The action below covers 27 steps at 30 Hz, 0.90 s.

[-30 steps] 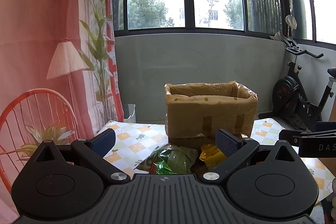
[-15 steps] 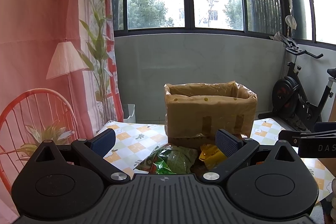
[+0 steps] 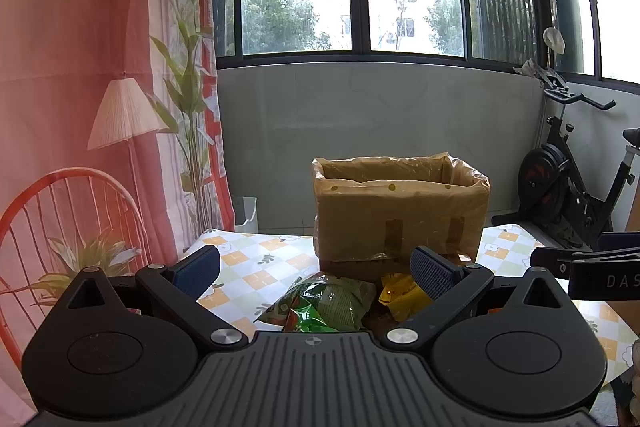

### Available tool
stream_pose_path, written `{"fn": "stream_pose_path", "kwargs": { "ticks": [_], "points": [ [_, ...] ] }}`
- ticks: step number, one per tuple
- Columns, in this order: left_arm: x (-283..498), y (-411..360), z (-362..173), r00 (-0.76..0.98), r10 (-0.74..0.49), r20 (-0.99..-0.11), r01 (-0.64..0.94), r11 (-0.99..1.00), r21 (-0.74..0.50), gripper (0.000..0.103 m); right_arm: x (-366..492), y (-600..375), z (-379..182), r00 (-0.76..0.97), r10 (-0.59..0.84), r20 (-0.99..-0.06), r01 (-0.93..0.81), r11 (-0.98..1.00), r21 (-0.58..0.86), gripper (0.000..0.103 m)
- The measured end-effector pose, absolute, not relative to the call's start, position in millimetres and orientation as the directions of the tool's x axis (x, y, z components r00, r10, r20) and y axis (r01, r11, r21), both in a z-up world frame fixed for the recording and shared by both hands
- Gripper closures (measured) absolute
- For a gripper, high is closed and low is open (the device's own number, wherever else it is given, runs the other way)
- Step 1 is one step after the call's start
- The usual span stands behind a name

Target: Organize snacks

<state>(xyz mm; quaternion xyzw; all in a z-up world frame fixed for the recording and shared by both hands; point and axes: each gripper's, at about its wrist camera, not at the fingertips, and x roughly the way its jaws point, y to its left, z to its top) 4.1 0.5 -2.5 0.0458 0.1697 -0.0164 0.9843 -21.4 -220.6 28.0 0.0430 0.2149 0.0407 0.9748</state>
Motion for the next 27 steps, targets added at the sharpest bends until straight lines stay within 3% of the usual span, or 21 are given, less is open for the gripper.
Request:
{"fn": "stream_pose_path", "kwargs": {
  "ticks": [27],
  "points": [
    [5.5,0.8,-3.0,0.941,-0.011,-0.339,0.042,0.996,0.083,0.001,-24.0,-217.6,25.6,0.902,0.1,-0.419,-0.062,0.993,0.104,0.0]
  ]
}}
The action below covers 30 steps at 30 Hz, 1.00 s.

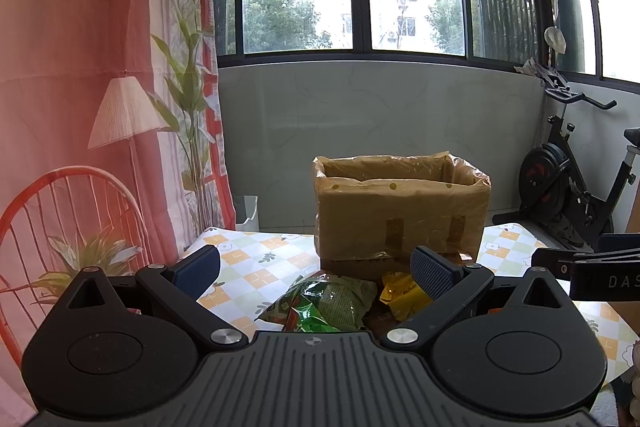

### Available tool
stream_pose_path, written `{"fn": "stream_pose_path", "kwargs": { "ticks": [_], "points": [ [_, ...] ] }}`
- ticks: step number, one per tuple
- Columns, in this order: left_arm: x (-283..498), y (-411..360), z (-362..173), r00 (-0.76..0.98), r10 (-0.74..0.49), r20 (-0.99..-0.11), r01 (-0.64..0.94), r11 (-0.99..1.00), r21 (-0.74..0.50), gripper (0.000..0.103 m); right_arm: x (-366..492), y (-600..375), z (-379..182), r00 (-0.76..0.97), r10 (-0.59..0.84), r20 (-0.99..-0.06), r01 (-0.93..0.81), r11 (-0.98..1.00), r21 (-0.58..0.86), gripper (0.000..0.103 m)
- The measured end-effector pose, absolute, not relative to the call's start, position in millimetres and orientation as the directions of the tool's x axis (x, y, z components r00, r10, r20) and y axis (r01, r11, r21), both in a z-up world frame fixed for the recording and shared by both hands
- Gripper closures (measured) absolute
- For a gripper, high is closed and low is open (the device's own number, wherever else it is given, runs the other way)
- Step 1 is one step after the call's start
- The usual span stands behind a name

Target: Organize snacks

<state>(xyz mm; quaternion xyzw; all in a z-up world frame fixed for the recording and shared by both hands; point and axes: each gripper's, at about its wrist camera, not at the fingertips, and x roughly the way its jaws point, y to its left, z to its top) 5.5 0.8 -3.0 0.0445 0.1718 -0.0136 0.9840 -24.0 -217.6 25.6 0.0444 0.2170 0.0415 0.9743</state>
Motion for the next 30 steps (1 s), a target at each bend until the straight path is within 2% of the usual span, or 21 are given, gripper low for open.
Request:
{"fn": "stream_pose_path", "kwargs": {
  "ticks": [6,10,14,18,21,23,27,30],
  "points": [
    [7.2,1.2,-2.4,0.941,-0.002,-0.337,0.031,0.996,0.08,0.001,-25.6,-217.3,23.9,0.9,0.1,-0.423,-0.052,0.991,0.124,0.0],
    [8.7,5.8,1.3,0.955,0.024,-0.295,0.003,0.996,0.092,0.001,-20.7,-227.8,26.8,0.909,0.098,-0.405,-0.037,0.987,0.157,0.0],
    [12.5,13.7,1.1,0.973,0.038,-0.228,-0.013,0.994,0.11,0.001,-17.9,-246.7,32.1,0.943,0.122,-0.31,-0.048,0.971,0.234,0.0],
    [23.4,14.4,-8.0,0.982,0.081,-0.173,-0.052,0.984,0.168,0.001,-10.1,-249.3,37.5,0.972,0.069,-0.224,-0.024,0.981,0.195,0.0],
    [40.6,19.9,-19.1,0.975,0.066,-0.214,-0.034,0.988,0.149,0.001,0.2,-247.9,32.0,0.987,0.034,-0.158,-0.004,0.983,0.183,0.0],
    [55.2,27.6,-29.1,0.964,0.04,-0.262,-0.018,0.996,0.087,0.001,7.6,-246.5,25.2,0.987,0.056,-0.151,-0.025,0.979,0.202,0.0],
    [93.0,42.5,-52.6,0.924,-0.012,-0.381,-0.008,0.999,-0.052,0.001,30.8,-235.8,1.2,0.977,0.058,-0.204,-0.021,0.984,0.179,0.0],
    [117.6,42.5,-71.1,0.899,-0.006,-0.437,-0.016,0.999,-0.045,0.001,45.4,-225.4,-23.5,0.963,0.04,-0.266,-0.005,0.991,0.133,0.0]
  ]
}}
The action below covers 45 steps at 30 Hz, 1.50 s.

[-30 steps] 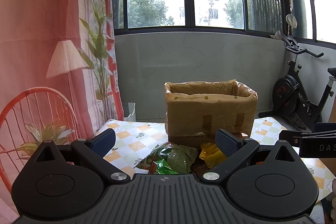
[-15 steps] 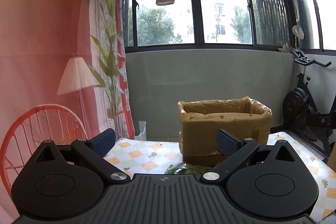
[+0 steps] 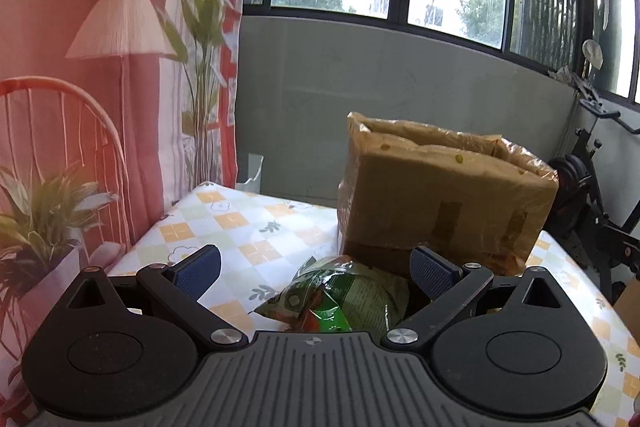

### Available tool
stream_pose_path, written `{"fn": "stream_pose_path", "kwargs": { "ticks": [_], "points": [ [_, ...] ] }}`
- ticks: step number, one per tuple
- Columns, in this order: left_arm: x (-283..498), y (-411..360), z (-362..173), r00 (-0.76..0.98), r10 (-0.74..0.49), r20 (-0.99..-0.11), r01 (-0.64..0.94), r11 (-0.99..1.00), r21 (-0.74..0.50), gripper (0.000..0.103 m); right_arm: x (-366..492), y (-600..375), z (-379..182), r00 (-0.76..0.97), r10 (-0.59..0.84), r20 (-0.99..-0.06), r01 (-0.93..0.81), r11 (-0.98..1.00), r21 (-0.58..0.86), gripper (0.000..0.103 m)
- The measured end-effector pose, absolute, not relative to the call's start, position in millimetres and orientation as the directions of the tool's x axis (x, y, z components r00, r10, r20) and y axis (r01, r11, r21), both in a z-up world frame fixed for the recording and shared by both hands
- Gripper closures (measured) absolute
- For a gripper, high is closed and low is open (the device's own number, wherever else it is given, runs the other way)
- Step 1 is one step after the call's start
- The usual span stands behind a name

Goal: Organize snacks
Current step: 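Close the left gripper on the green chips bag while the right gripper approaches the yellow bag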

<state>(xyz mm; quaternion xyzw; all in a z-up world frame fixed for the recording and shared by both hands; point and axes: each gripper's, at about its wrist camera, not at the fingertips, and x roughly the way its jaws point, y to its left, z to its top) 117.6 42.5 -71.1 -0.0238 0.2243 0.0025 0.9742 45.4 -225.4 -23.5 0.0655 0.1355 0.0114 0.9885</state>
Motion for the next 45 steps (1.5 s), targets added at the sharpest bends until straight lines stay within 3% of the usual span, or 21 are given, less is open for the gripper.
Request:
{"fn": "stream_pose_path", "kwargs": {
  "ticks": [10,18,21,23,26,35,41,45],
  "points": [
    [161.4,32.9,-134.8,0.781,0.016,-0.624,-0.021,1.0,0.0,0.007,78.0,-228.3,-83.7,0.913,0.036,-0.407,0.013,0.993,0.116,0.0],
    [166.1,39.1,-164.8,0.737,0.006,-0.676,-0.013,1.0,-0.005,0.007,77.9,-234.8,-109.1,0.896,0.051,-0.442,0.019,0.988,0.154,0.0],
    [164.8,43.4,-167.2,0.731,-0.034,-0.682,-0.005,0.998,-0.055,0.009,76.4,-232.6,-115.7,0.883,0.066,-0.465,0.008,0.988,0.157,0.0],
    [160.8,45.3,-165.8,0.739,-0.08,-0.669,0.02,0.995,-0.097,0.027,77.0,-231.5,-117.0,0.877,0.075,-0.475,-0.003,0.988,0.151,0.001],
    [152.2,41.5,-160.3,0.757,-0.09,-0.648,0.044,0.995,-0.088,0.035,78.5,-229.0,-118.0,0.87,0.074,-0.487,-0.01,0.991,0.132,0.001],
    [135.6,35.6,-141.5,0.82,-0.068,-0.568,0.043,0.997,-0.057,0.037,76.4,-219.5,-116.0,0.877,0.094,-0.471,-0.068,0.995,0.072,0.007],
    [128.7,34.9,-138.4,0.84,-0.077,-0.537,0.056,0.997,-0.056,0.037,74.2,-207.7,-111.3,0.897,0.105,-0.429,-0.153,0.985,-0.077,0.009],
    [126.2,40.3,-139.5,0.845,-0.077,-0.528,0.047,0.996,-0.071,0.037,82.0,-199.4,-115.0,0.886,0.127,-0.445,-0.219,0.963,-0.16,0.016]
  ]
}}
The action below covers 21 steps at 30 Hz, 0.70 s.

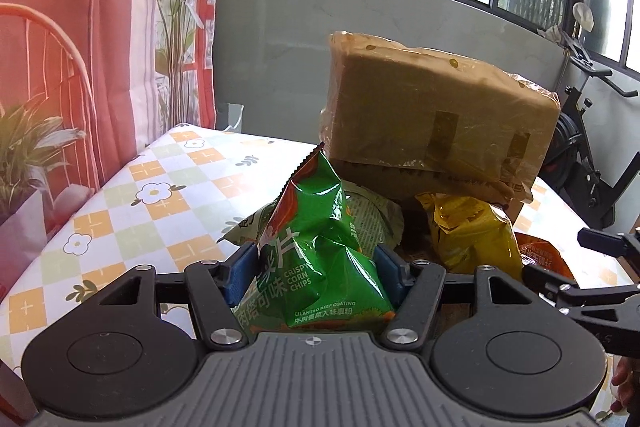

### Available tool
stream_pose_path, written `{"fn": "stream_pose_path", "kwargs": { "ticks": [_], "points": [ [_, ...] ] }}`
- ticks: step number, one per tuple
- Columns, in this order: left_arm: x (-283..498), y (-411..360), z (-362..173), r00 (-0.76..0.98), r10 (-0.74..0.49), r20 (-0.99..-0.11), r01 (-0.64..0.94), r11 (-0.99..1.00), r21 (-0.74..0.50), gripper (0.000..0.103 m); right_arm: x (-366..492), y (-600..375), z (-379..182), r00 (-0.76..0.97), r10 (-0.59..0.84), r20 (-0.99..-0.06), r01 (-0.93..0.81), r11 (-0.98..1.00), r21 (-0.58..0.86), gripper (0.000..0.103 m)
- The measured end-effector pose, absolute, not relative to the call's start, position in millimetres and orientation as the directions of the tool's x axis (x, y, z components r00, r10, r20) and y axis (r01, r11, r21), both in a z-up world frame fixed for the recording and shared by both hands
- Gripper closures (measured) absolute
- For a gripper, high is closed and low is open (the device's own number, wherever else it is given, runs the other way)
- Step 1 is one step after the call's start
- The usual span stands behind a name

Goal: Organize snacks
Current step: 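Close the left gripper on the green chips bag while the right gripper approaches the yellow bag, then close the right gripper on the yellow chips bag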

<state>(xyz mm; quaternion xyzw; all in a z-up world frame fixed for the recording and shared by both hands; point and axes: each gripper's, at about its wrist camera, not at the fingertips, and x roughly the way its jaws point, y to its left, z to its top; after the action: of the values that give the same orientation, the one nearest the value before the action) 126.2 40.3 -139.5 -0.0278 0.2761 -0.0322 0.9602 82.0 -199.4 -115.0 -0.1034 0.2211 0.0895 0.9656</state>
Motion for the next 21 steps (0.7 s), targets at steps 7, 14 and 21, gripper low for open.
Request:
{"fn": "stream_pose_path", "kwargs": {
  "ticks": [7,14,21],
  "points": [
    [127.3,45.4,-144.5,0.842,-0.063,-0.535,0.021,0.996,-0.085,0.037,115.0,-175.4,-120.9,0.846,0.209,-0.49,-0.372,0.89,-0.264,0.023],
    [128.5,47.9,-147.9,0.839,-0.066,-0.54,0.021,0.996,-0.089,0.037,153.4,-156.6,-137.5,0.819,0.191,-0.542,-0.397,0.869,-0.294,0.023],
    [130.4,48.2,-151.8,0.83,-0.067,-0.554,0.022,0.996,-0.088,0.037,153.5,-161.0,-140.6,0.835,0.193,-0.515,-0.351,0.908,-0.229,0.043]
  ]
}}
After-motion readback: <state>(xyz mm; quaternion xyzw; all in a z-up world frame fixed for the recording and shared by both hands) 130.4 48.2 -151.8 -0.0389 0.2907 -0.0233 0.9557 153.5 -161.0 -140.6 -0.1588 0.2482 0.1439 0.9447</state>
